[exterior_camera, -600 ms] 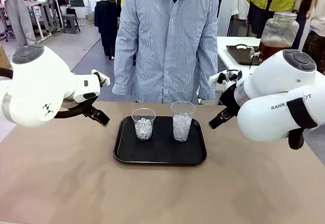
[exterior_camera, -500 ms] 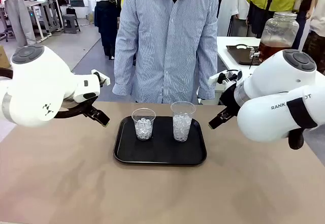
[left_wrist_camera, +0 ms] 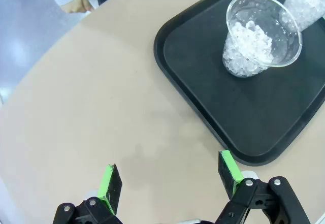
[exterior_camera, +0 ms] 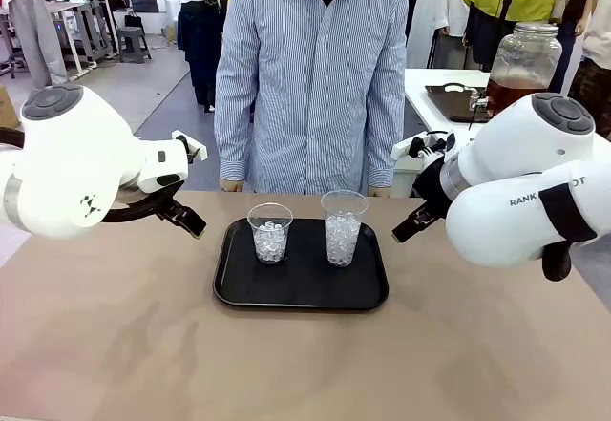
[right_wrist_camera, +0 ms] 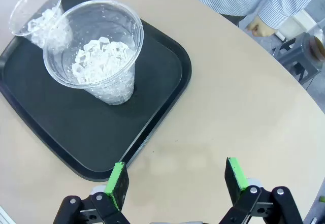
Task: Pour the drink into the iced cup.
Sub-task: Pick up the iced cup indicated by the human and present it to them.
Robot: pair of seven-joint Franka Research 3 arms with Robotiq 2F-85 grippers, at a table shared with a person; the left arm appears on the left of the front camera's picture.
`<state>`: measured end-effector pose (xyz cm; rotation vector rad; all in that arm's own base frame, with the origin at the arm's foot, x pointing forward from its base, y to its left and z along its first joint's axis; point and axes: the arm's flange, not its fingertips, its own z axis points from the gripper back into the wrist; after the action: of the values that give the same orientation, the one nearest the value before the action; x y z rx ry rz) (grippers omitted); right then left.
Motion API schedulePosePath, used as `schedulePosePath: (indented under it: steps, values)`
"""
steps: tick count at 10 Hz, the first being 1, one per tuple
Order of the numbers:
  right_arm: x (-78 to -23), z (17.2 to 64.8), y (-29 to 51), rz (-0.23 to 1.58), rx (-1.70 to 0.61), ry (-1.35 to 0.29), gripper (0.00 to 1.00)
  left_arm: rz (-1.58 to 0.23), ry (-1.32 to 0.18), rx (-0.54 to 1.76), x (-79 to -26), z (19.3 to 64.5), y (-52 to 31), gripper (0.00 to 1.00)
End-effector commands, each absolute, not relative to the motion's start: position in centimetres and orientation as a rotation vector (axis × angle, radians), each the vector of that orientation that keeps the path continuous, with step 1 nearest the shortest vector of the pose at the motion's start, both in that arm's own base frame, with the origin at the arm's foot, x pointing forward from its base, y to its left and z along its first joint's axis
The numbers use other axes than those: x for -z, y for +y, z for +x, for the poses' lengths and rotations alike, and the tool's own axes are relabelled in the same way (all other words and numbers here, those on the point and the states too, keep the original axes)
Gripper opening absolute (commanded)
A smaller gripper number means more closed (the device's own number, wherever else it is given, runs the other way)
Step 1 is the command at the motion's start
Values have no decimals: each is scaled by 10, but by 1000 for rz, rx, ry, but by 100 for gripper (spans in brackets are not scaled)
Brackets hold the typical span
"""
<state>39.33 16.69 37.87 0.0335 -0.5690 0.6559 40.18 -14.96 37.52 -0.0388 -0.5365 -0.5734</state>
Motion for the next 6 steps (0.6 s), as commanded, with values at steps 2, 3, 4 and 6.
schedulePosePath:
  steps: [2, 3, 4, 6]
  values:
    - [-380, 393, 166, 34, -655, -572, 100, -35, -543, 579, -377, 402, -150, 100]
    - [-380, 393, 166, 34, -655, -572, 100, -35, -543, 579, -377, 402, -150, 100]
    - [-380, 393, 166, 34, -655, -572, 100, -35, -543, 579, -377, 402, -150, 100]
    - [-392, 397, 162, 82, -622, -556, 100, -74, -551, 566, -386, 401, -149, 100]
